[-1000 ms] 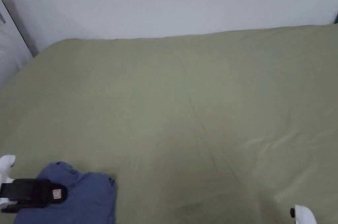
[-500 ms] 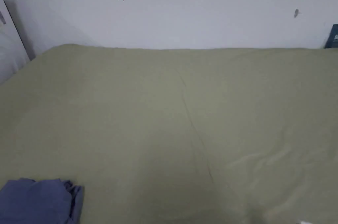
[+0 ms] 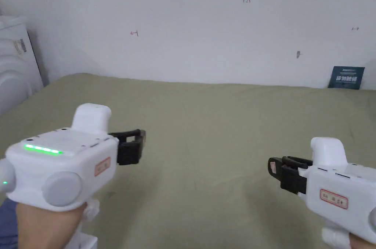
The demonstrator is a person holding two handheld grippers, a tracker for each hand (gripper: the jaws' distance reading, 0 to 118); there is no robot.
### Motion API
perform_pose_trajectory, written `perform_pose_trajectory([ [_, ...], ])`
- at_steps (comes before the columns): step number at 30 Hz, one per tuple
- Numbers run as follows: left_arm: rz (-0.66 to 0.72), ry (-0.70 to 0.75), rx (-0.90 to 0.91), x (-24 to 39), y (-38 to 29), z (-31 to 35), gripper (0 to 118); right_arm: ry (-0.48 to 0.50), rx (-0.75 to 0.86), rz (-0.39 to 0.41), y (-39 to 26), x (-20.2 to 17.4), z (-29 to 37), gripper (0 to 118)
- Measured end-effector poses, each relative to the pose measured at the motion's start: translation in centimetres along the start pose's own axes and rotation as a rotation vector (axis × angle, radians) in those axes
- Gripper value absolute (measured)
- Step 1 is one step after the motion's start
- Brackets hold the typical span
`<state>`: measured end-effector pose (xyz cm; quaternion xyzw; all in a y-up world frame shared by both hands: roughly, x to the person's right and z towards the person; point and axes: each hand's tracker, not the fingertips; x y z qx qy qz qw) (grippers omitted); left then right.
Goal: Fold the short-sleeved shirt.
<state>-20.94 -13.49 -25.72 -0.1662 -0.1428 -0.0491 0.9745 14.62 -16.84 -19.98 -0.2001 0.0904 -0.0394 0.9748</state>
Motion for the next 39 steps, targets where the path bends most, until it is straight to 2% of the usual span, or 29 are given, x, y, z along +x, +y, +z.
perform_pose_trajectory([
  [3,-0.030,0.146,-0.004,5.0,-0.4,0.0,0,-0.185,0.069,0.075,0.5,-0.5,2.2,1],
  [7,0.016,0.141,0.133,7.5,-2.1,2.3,0,-0.304,0.151,0.073,0.0,-0.4,4.7,0],
  [10,0.020,0.191,0.126,8.3,-2.4,3.6,0,-0.447,0.211,0.152,-1.5,-0.9,6.0,1],
  [12,0.066,0.210,0.132,7.8,-2.8,4.2,0,-0.450,0.256,0.096,-2.4,-0.8,6.8,1],
  [13,0.104,0.193,0.116,7.5,-3.1,4.4,0,-0.419,0.253,0.063,-2.6,-0.8,7.0,0],
  [15,0.125,0.167,0.153,7.5,-2.9,4.8,0,-0.420,0.247,0.076,-2.7,-1.0,7.1,0],
  [17,0.092,0.213,0.175,7.4,-2.7,5.3,0,-0.448,0.253,0.118,-2.4,-1.5,7.3,0],
  [22,0.009,0.254,0.187,8.7,-2.0,6.2,0,-0.445,0.278,0.094,-1.3,-2.2,7.8,1],
  [25,0.025,0.226,0.180,8.7,-1.9,6.2,0,-0.444,0.290,0.110,-0.8,-2.6,7.9,1],
  [29,0.075,0.193,0.189,8.5,-1.1,6.7,16,-0.442,0.293,0.098,-0.1,-2.5,8.5,3],
  [30,0.074,0.194,0.198,8.7,-0.8,7.0,20,-0.449,0.295,0.106,0.1,-2.4,8.7,8],
  [31,0.070,0.196,0.206,8.7,-0.3,7.1,26,-0.461,0.299,0.118,0.5,-2.4,8.9,24],
  [32,0.070,0.194,0.208,8.6,0.2,7.2,41,-0.472,0.307,0.123,1.0,-2.4,9.2,59],
  [33,0.075,0.190,0.218,8.5,0.6,7.4,58,-0.479,0.318,0.125,1.4,-2.4,9.5,86],
  [34,0.074,0.186,0.228,8.7,1.2,7.8,74,-0.486,0.325,0.124,2.0,-2.4,9.8,100],
  [36,0.069,0.190,0.239,8.8,2.2,7.9,86,-0.489,0.331,0.117,3.2,-2.4,10.3,116],
  [39,0.059,0.209,0.242,8.8,3.1,8.0,109,-0.516,0.299,0.118,4.5,-2.2,10.1,118],
])
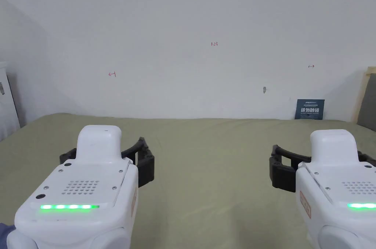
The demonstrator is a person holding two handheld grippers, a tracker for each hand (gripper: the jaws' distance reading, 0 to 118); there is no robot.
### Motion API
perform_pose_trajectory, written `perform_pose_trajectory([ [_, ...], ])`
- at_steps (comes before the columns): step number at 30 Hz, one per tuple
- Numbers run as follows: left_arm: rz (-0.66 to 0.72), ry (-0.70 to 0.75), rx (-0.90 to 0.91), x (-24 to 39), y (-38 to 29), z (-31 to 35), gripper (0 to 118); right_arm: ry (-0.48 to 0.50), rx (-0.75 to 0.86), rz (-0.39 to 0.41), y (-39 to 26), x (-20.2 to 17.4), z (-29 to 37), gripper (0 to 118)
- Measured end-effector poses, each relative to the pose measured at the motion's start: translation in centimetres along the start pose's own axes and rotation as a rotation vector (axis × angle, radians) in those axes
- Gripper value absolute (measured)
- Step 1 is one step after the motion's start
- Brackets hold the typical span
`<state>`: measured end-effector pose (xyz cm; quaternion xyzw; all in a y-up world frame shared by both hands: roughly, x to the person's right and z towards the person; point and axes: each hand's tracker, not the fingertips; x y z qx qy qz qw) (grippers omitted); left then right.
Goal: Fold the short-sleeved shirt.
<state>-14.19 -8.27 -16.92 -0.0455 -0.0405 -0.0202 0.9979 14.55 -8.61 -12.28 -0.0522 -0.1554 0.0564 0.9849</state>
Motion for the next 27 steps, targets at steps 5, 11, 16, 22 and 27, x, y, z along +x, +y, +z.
perform_pose_trajectory([
  [5,0.021,0.015,0.012,-0.5,-0.2,0.1,114,-0.015,0.056,-0.006,-0.2,0.3,0.2,118],
  [11,0.018,0.009,-0.007,-0.8,-0.6,0.4,114,0.063,0.053,-0.090,-0.1,1.3,0.1,118],
  [16,0.022,0.014,0.010,-1.1,0.1,0.9,114,0.177,0.136,-0.168,0.9,1.6,1.4,118],
  [22,0.029,0.007,0.026,-1.1,0.9,1.4,114,0.094,0.130,-0.261,2.8,1.3,3.0,118],
  [27,0.035,0.000,0.031,-1.1,0.9,1.7,114,0.177,0.116,-0.251,3.3,1.5,3.6,118],
])
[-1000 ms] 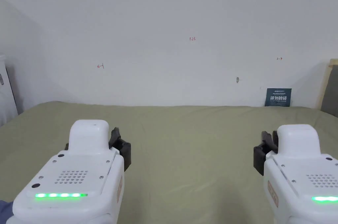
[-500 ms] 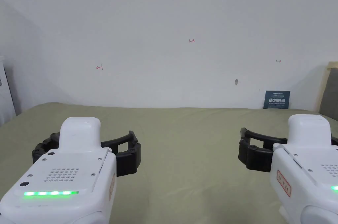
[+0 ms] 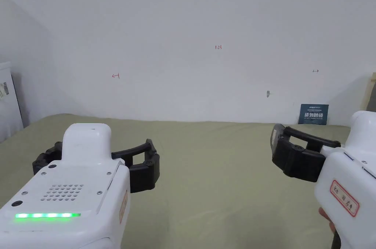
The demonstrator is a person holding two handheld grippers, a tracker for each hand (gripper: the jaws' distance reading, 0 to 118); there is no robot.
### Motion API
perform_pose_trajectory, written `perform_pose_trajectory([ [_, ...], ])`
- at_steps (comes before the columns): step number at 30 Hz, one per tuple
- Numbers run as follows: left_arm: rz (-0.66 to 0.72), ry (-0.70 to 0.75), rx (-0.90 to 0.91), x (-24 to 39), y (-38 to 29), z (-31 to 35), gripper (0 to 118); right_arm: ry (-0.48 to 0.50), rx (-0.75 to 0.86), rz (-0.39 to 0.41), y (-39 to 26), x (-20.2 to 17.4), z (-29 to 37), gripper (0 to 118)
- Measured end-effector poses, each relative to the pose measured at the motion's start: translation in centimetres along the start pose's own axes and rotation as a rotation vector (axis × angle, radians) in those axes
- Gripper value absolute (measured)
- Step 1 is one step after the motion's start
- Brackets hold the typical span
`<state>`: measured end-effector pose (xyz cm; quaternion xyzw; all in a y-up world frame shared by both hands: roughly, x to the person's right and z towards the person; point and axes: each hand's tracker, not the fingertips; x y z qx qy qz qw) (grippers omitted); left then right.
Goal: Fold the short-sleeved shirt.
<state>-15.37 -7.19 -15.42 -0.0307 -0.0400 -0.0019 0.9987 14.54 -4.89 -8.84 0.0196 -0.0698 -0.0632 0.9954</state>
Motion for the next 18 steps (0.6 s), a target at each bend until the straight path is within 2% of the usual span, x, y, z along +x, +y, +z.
perform_pose_trajectory([
  [6,-0.006,-0.010,0.003,0.4,0.1,0.1,114,0.027,-0.028,-0.035,0.6,-0.1,0.8,118],
  [9,-0.008,-0.012,0.002,0.5,0.2,0.1,114,-0.014,-0.058,-0.033,1.0,-0.2,0.9,118],
  [14,-0.006,-0.015,0.007,0.7,0.1,0.2,114,-0.007,-0.065,-0.068,1.6,0.3,1.5,118],
  [18,-0.018,-0.020,0.005,1.1,0.2,0.2,114,-0.027,-0.059,-0.048,1.8,0.4,1.6,118],
])
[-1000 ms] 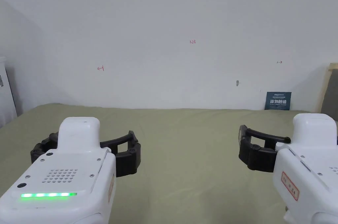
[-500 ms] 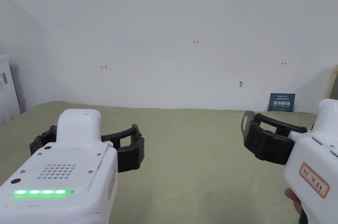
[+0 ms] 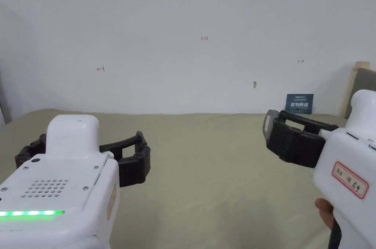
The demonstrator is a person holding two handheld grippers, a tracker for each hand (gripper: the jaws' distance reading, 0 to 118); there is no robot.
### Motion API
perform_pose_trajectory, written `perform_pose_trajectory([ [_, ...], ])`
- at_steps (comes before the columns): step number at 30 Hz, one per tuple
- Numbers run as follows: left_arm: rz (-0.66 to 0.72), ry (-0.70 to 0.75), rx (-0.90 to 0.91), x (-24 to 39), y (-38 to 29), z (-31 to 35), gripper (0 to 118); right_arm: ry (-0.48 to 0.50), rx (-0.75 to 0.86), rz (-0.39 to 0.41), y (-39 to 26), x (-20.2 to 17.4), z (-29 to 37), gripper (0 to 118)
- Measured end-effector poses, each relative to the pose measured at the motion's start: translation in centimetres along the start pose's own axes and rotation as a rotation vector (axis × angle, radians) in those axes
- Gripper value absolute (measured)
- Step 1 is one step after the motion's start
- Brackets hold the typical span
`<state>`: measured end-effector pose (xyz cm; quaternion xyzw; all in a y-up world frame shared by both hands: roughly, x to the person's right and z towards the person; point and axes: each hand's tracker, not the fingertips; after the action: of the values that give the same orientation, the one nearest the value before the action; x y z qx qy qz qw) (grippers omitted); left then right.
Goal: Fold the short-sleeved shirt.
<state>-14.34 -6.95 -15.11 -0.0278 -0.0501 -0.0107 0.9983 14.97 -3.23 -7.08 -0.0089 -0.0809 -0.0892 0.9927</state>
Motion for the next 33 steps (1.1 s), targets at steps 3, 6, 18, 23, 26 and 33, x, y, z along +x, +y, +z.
perform_pose_trajectory([
  [3,0.006,-0.004,-0.003,0.0,0.0,0.0,114,-0.003,0.002,0.004,0.1,0.1,0.0,118],
  [6,0.003,0.001,-0.002,0.0,0.1,0.1,114,0.005,0.002,0.001,0.1,0.2,0.0,118],
  [18,-0.016,0.002,0.010,-0.1,0.0,0.3,114,-0.021,0.012,0.038,0.2,-0.4,-0.3,118],
  [23,-0.011,-0.007,0.010,0.0,0.0,0.4,114,0.004,-0.034,0.035,0.5,-0.1,-0.5,118],
  [26,-0.012,-0.004,0.013,0.0,0.1,0.6,114,0.038,-0.040,0.034,0.2,0.1,-0.5,118],
  [33,-0.002,-0.009,0.009,0.0,0.1,0.6,114,0.035,-0.044,0.049,-0.5,-0.5,-0.5,118],
])
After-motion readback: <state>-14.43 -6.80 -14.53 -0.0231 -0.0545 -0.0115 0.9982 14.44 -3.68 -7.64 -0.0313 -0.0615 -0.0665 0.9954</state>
